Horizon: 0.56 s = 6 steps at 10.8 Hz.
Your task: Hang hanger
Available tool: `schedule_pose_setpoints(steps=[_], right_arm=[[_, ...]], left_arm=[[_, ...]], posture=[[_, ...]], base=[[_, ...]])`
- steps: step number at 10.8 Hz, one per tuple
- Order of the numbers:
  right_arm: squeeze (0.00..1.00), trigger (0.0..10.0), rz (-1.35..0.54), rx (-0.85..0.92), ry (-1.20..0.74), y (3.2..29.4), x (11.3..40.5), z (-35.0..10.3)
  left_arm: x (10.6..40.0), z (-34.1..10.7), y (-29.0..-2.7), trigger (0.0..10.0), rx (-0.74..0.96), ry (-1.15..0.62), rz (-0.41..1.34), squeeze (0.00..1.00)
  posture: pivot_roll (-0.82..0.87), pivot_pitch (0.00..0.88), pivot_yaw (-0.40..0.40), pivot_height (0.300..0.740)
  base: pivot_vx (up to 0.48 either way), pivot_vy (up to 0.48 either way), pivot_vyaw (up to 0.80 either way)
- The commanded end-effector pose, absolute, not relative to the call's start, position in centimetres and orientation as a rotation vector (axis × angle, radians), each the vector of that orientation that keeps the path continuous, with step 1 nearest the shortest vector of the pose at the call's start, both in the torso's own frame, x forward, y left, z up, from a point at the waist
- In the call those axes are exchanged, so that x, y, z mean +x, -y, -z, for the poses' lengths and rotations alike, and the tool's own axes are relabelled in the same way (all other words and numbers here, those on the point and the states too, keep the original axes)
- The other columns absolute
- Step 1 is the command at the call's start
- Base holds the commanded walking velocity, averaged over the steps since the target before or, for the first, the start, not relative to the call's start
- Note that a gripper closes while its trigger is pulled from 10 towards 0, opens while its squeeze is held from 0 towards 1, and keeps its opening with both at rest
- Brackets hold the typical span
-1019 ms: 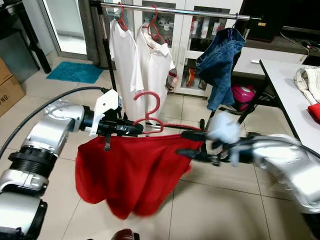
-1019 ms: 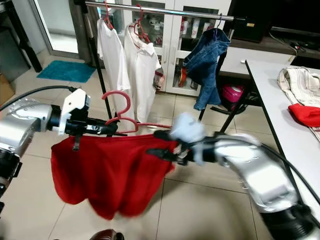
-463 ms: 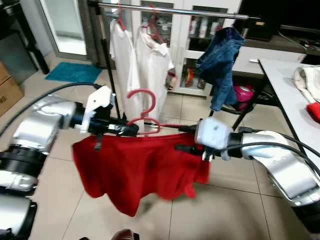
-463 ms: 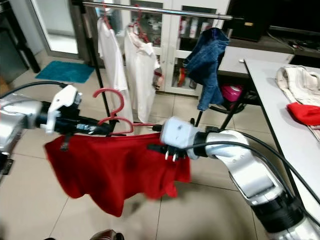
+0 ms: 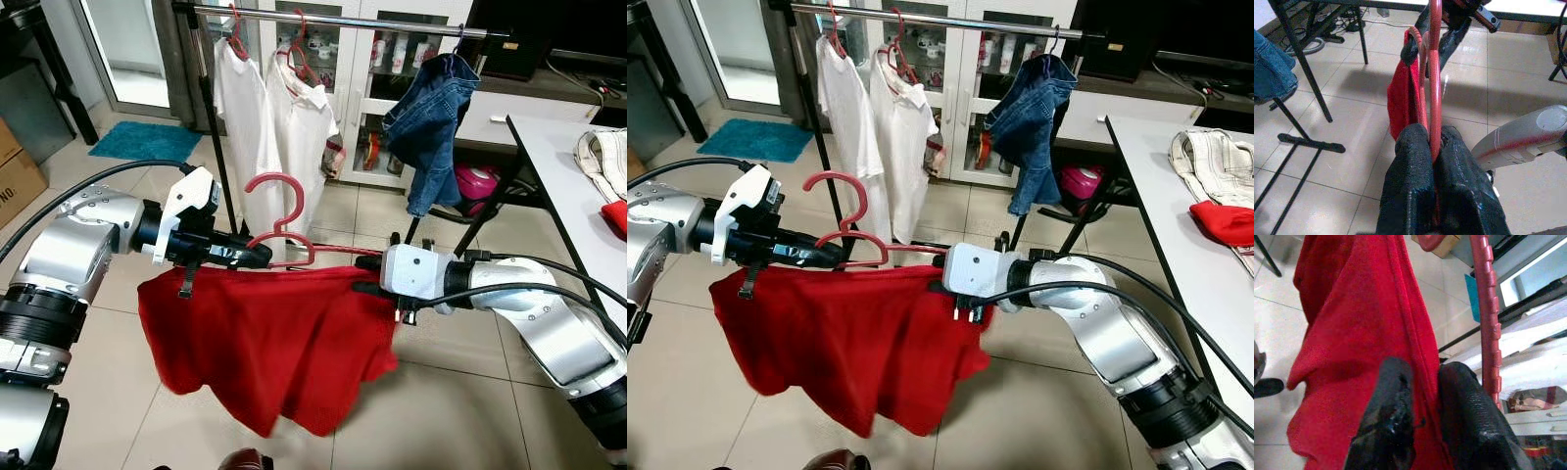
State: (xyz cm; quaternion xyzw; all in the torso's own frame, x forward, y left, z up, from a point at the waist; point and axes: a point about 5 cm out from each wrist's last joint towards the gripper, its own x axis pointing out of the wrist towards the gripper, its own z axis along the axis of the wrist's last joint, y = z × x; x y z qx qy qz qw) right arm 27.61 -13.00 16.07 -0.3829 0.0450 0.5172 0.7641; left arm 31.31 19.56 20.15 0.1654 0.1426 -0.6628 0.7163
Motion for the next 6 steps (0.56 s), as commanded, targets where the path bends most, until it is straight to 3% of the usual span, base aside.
schedule_pose_setpoints(steps=[1, 4, 6], right_arm=[[0.00, 1.0, -1.117, -0.849, -0.080, 12.93, 27.90, -16.42], [0.00, 0.0, -1.108, -0.854, -0.061, 13.24, 28.09, -16.65], [0.00, 0.0, -1.115, -0.830, -0.063, 13.54, 27.73, -16.56]], left_arm=[[31.19, -21.11, -19.74, 0.0, 0.385, -0.277, 1.468, 0.00], [31.40, -20.84, -20.08, 0.0, 0.416, -0.292, 1.435, 0.00], [31.95, -20.63, -20.24, 0.0, 0.437, -0.287, 1.367, 0.00]], posture=[[-0.04, 0.000, 0.019, 0.740], [-0.04, 0.000, 0.017, 0.740], [-0.04, 0.000, 0.012, 0.740]], base=[[0.000, 0.000, 0.00], [0.000, 0.000, 0.00], [0.000, 0.000, 0.00]])
